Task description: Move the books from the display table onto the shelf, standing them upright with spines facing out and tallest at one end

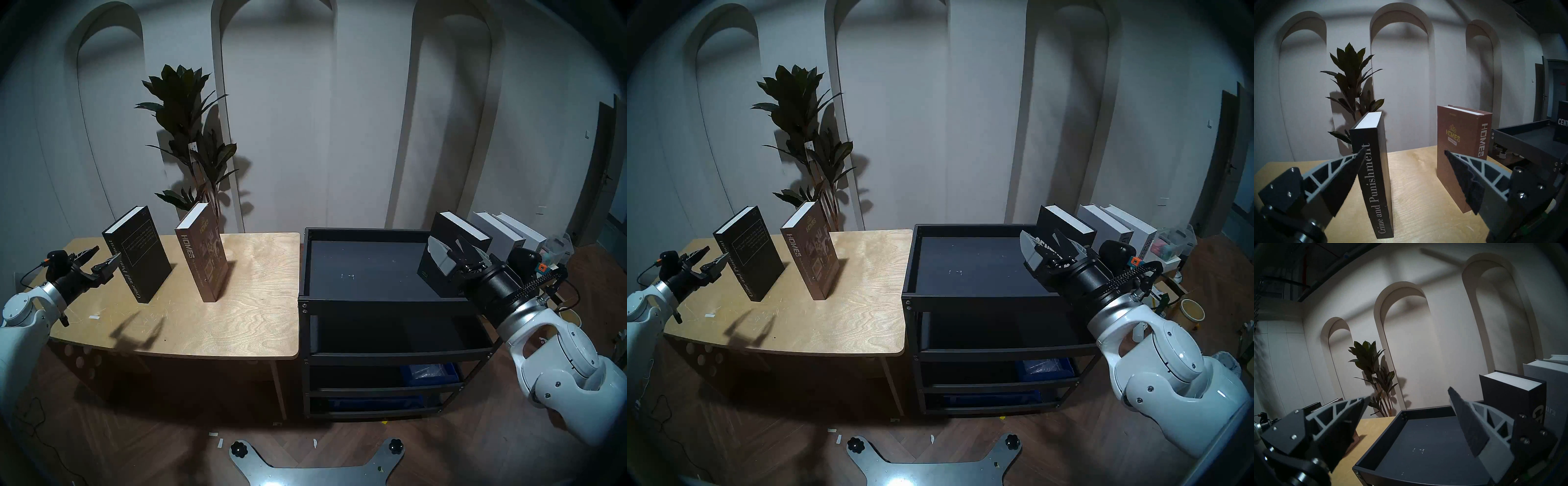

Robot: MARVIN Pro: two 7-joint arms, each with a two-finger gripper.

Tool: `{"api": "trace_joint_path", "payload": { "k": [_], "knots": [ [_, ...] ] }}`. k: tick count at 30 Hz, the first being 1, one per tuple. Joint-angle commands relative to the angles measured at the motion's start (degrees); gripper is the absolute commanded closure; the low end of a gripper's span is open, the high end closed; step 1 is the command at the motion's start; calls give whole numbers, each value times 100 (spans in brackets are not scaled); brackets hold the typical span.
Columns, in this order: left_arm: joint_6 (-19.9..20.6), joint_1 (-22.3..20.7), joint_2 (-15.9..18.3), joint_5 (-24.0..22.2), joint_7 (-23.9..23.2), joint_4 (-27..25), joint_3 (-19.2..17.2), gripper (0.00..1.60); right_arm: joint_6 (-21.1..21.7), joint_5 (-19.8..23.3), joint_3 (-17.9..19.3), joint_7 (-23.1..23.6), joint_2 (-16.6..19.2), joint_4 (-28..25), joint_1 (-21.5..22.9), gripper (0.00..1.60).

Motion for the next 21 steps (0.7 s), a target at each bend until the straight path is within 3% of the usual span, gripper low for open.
{"api": "trace_joint_path", "payload": {
  "k": [1,21],
  "knots": [
    [-134,-637,282,-116,58,213,164,0,-48,-141,-11,-66,16,-80,57,0],
    [-257,-1753,317,-62,293,844,1134,0,-9,-312,-119,-373,111,-80,270,0]
  ]
}}
